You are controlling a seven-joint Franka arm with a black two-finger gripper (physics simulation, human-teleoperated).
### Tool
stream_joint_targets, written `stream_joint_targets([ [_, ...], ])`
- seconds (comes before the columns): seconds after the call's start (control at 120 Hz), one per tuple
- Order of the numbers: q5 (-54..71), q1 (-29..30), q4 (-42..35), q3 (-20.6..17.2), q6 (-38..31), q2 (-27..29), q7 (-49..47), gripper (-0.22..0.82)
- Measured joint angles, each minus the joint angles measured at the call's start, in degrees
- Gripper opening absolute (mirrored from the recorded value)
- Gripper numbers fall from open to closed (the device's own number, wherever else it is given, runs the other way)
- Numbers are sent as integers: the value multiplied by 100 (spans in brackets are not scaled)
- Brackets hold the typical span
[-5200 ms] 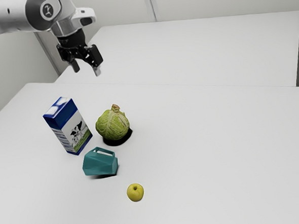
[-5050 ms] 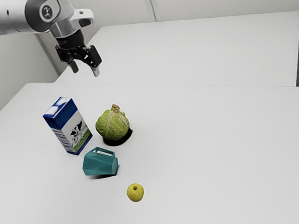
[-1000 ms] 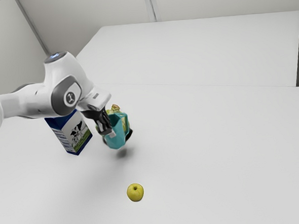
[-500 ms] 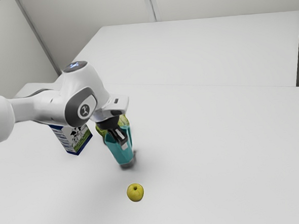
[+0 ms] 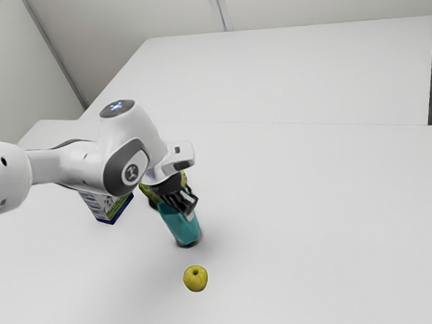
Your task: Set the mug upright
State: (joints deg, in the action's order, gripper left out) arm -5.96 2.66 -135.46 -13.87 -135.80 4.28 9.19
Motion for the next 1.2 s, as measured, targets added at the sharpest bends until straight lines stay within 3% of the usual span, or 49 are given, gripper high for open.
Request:
stream_joint_targets([
  [0.408, 0, 12, -6, -3, -87, -23, -626, -17],
  [0.742, -50, 13, -3, -2, -107, -7, -848, 26],
  [0.958, -60, 22, 51, -81, -79, 251, -937, 41],
  [1.067, -41, 3, 913, -107, 181, -112, -958, 48],
  [1.2, 56, -75, 2314, -15, 1015, -432, -953, 54],
])
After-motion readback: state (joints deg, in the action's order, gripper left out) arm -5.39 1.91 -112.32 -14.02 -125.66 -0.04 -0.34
